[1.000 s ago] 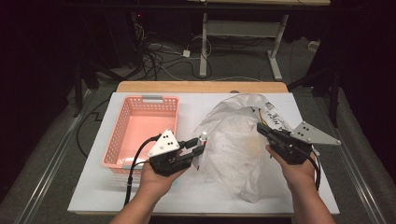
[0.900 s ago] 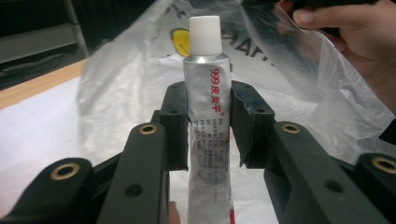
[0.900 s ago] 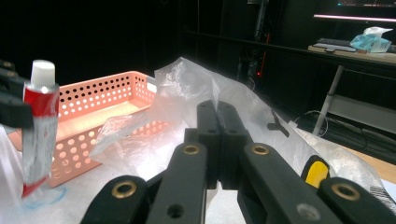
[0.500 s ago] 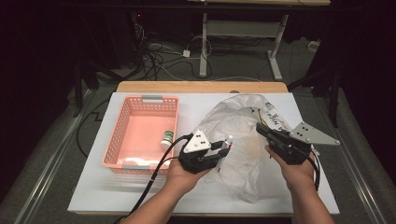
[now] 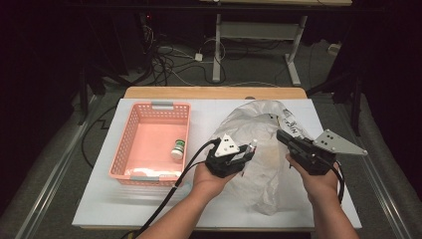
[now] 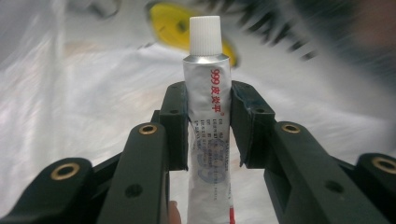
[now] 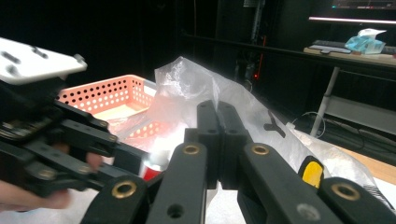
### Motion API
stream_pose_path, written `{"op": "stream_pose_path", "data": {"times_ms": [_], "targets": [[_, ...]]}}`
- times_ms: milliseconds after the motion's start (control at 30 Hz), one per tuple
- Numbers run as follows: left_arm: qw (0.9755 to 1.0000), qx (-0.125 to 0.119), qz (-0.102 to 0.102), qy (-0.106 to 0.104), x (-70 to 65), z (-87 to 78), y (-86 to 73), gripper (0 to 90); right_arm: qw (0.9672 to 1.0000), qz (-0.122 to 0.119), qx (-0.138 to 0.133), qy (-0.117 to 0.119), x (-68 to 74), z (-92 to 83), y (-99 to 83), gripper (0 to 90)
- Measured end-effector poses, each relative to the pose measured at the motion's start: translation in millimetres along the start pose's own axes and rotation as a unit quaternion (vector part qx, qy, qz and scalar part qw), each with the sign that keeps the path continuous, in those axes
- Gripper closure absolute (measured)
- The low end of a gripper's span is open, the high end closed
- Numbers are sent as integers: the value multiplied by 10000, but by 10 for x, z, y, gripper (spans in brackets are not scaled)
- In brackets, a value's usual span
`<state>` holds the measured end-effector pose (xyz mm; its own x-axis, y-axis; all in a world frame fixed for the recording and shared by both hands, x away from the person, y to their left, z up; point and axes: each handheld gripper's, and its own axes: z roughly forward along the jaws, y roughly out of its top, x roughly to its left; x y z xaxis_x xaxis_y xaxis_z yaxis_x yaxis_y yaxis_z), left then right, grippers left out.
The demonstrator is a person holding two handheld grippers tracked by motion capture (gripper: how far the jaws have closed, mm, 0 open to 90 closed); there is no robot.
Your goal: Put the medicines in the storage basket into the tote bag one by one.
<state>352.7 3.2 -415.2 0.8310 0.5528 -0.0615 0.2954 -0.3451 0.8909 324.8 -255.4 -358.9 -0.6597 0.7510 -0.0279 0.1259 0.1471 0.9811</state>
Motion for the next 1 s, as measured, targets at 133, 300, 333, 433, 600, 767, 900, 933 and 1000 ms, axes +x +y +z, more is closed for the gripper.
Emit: {"op": "stream_pose_path", "data": {"times_ms": [133, 300, 333, 433, 600, 767, 900, 933, 1000], "targets": [[9999, 38, 73, 149, 55, 21, 7, 671, 10000, -12, -39, -33, -21, -38, 14, 900], [9992, 68, 70, 390, 172, -15, 19, 671, 10000, -26, -46, -27, -19, -46, 17, 900], [9990, 69, 81, 437, 187, -18, 23, 671, 10000, -34, -38, -20, -17, -43, 13, 900], [9986, 82, 91, 506, 223, -1, 31, 671, 10000, -18, -30, -12, -1, -29, 10, 900], [9984, 237, 64, 502, 236, 150, 12, 671, 10000, 13, -2, 16, 6, -6, -3, 900], [9977, 462, 118, 475, 202, 350, -26, 671, 10000, 9, 22, 44, -3, 17, -21, 900], [9981, 426, 101, 438, 153, 462, -17, 670, 10000, 5, 12, 63, -7, 32, -31, 900], [9980, 437, 124, 431, 143, 492, -9, 670, 10000, 28, -4, 73, -6, 37, -33, 900], [9983, 425, 96, 394, 132, 553, 3, 670, 10000, 38, 7, 80, 1, 48, -35, 900]]}}
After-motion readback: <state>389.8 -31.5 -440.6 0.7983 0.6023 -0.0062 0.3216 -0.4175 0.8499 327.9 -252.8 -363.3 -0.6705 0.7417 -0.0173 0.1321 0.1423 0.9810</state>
